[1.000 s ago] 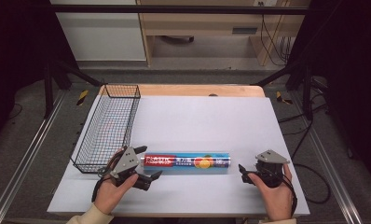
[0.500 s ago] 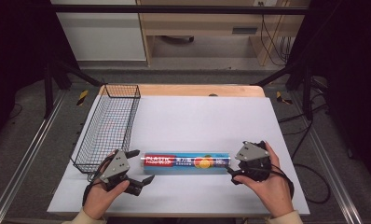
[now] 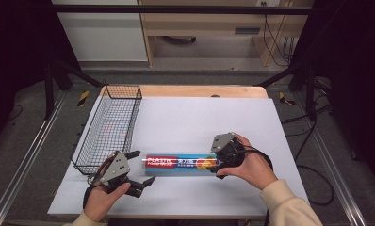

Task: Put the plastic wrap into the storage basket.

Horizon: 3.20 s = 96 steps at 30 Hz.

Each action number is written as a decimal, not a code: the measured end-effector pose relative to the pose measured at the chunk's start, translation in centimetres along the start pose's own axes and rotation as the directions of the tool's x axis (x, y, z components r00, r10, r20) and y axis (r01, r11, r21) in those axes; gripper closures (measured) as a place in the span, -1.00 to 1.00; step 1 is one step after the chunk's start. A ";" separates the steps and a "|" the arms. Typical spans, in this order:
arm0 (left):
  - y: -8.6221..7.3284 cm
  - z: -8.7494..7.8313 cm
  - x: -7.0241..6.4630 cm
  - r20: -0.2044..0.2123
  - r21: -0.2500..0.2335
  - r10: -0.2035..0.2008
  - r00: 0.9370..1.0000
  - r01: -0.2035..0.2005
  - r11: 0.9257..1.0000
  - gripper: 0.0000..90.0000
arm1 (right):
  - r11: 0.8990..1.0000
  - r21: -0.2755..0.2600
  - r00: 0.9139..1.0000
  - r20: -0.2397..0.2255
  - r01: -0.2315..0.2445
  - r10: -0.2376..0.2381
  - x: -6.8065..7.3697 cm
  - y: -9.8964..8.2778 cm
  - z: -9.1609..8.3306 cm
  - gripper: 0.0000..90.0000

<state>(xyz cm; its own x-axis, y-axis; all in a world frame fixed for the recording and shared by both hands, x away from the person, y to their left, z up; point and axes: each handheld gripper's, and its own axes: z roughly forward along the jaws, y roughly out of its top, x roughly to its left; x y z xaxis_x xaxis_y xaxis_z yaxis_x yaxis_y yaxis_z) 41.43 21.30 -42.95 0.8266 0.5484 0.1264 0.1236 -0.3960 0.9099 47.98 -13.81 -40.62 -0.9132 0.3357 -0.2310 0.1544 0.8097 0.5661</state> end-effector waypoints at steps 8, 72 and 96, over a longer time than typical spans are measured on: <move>-0.1 -0.3 0.5 -0.013 -0.003 -0.007 1.000 0.007 1.000 -0.95 | 0.997 0.040 0.992 -0.109 0.070 -0.066 0.4 1.6 3.5 -0.83; 11.4 7.0 -0.3 0.050 0.199 0.401 0.915 -0.403 0.893 -0.86 | 0.962 0.182 0.967 0.117 0.202 -0.225 -1.4 2.4 -4.7 -0.35; 11.9 9.9 -1.4 0.153 0.363 0.488 0.860 -0.508 0.781 -0.48 | 0.938 0.181 0.944 0.097 0.295 -0.316 0.4 6.1 -5.2 -0.34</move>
<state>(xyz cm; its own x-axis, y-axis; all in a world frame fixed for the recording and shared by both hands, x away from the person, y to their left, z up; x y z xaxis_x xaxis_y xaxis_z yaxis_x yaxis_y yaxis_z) 47.22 8.53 -36.18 0.8547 0.1659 0.4919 -0.1235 -0.8554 0.5031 46.56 -11.27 -33.16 -0.8742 0.1078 -0.4735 -0.0568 0.9457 0.3201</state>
